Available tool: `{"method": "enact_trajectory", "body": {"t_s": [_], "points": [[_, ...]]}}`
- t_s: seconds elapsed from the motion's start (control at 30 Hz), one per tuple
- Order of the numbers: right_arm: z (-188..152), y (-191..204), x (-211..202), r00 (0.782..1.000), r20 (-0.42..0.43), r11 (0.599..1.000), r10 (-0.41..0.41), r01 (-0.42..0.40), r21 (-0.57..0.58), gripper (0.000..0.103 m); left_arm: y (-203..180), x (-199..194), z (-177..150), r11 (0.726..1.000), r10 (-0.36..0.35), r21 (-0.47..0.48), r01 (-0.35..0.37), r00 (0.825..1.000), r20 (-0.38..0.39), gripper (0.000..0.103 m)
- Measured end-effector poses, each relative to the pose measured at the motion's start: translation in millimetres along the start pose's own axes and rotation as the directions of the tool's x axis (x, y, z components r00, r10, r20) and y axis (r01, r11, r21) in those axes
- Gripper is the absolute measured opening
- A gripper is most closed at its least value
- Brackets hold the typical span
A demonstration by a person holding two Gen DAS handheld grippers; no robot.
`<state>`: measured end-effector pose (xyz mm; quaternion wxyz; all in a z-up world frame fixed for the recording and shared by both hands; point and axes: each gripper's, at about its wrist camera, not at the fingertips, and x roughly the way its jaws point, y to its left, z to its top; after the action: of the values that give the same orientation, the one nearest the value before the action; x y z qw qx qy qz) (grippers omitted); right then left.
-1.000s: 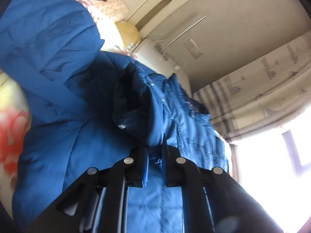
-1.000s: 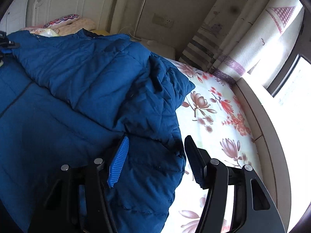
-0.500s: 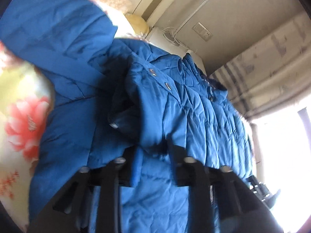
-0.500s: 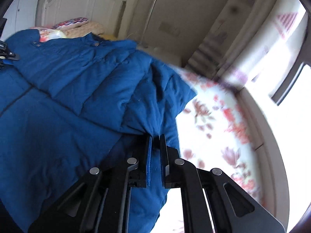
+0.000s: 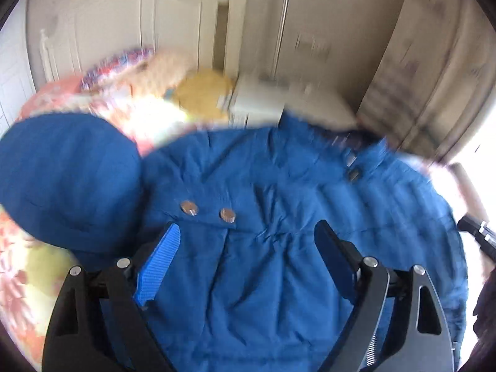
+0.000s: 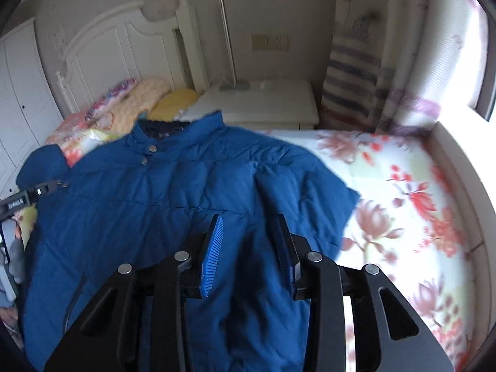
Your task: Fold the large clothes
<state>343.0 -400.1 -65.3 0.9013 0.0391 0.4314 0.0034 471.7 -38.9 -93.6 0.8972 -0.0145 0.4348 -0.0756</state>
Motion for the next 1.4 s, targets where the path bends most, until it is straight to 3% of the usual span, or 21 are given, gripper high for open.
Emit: {"method": "enact_trajectory", "body": {"t_s": [0.03,0.1,0.17,0.3,0.4,0.47,0.57,0.6,0.63,0.67,0.73,0.77,0.83,1.0,1.1,1.17,1.2,1.27,1.33,1.4], "points": [[-2.0,-3.3,18.8,0.997,-0.076,1.000,0.009,-0.009,0.008,0.033,1.5,17.2,-4.6,1.000,0.012,0.011,-0.012,0.999,-0.034,0.088],[-7.8,-11.7,23.2,0.995,-0.083,0.997,0.063,-0.058,0.056,0.033,-0.8,30.5,-14.9,0.997,0.031,0.072,-0.030,0.999,-0.010,0.096],[-3.2,-14.0,15.1,0.994,-0.096,0.998,0.046,-0.040,0.055,0.033,-6.8,31.7,-19.3,0.993,0.048,0.109,-0.048,0.999,0.007,0.099],[25.2,-16.2,-7.2,0.999,0.032,0.998,0.010,-0.012,0.060,0.037,-3.3,33.2,-20.2,0.994,0.038,0.101,-0.039,0.999,0.009,0.101],[41.9,-18.9,21.3,1.000,0.007,0.997,0.002,-0.003,0.074,0.042,-5.7,30.7,-21.2,0.994,0.042,0.102,-0.043,0.999,0.015,0.101],[40.4,-20.3,58.6,0.991,-0.131,0.997,-0.030,0.038,0.064,0.043,-5.2,32.4,-19.9,0.994,0.040,0.101,-0.041,0.999,0.016,0.101],[47.8,-9.7,55.3,0.983,-0.143,0.992,-0.114,0.121,0.039,0.043,-5.1,30.6,-19.9,0.995,0.033,0.096,-0.034,0.999,0.017,0.101],[51.3,-3.9,45.8,0.977,-0.123,0.983,-0.173,0.179,0.045,0.043,-4.8,30.1,-20.3,0.995,0.033,0.096,-0.034,0.999,0.018,0.101],[53.9,3.1,36.3,0.979,-0.084,0.981,-0.183,0.188,0.052,0.044,-4.5,30.0,-20.4,0.995,0.032,0.096,-0.034,0.999,0.019,0.101],[58.9,14.6,27.0,0.990,-0.028,0.989,-0.141,0.142,0.050,0.045,-4.5,30.3,-20.3,0.995,0.032,0.095,-0.034,0.999,0.018,0.101],[62.2,39.0,23.0,0.996,0.005,0.996,-0.085,0.085,0.004,0.045,-4.7,29.9,-20.4,0.995,0.034,0.098,-0.036,0.999,0.019,0.101],[62.6,47.5,29.6,0.997,-0.007,0.997,-0.078,0.078,-0.023,0.046,-4.6,29.7,-20.4,0.995,0.034,0.098,-0.036,0.999,0.020,0.101],[57.7,57.1,63.0,0.992,-0.118,0.998,-0.053,0.049,-0.044,0.050,-4.1,29.0,-20.7,0.995,0.030,0.095,-0.032,0.999,0.022,0.101],[59.2,69.8,59.3,0.988,-0.079,0.991,-0.130,0.128,-0.035,0.052,-2.5,28.9,-20.7,0.996,0.020,0.088,-0.022,0.999,0.026,0.101],[53.3,95.6,40.3,0.998,0.032,0.998,-0.056,0.057,-0.036,0.055,-3.4,29.9,-20.4,0.995,0.025,0.092,-0.027,0.999,0.024,0.101],[46.4,113.2,53.5,0.999,-0.025,0.996,0.027,-0.030,-0.089,0.065,-2.7,29.0,-20.6,0.996,0.020,0.089,-0.022,0.999,0.026,0.101],[39.2,122.7,74.1,0.993,-0.114,0.992,0.022,-0.036,-0.122,0.070,-2.0,28.5,-20.7,0.996,0.016,0.086,-0.018,0.999,0.028,0.101],[37.1,126.9,81.5,0.996,-0.082,0.986,-0.024,0.010,-0.164,0.075,-0.5,27.9,-20.8,0.997,0.006,0.079,-0.009,1.000,0.031,0.101],[38.8,120.9,77.1,0.995,-0.094,0.991,-0.029,0.016,-0.136,0.074,0.8,27.7,-20.6,0.997,0.000,0.075,-0.002,1.000,0.031,0.101],[33.1,118.8,51.8,0.998,-0.044,0.994,-0.034,0.029,-0.109,0.074,1.3,26.9,-20.9,0.997,-0.004,0.074,0.001,0.999,0.034,0.101]]}}
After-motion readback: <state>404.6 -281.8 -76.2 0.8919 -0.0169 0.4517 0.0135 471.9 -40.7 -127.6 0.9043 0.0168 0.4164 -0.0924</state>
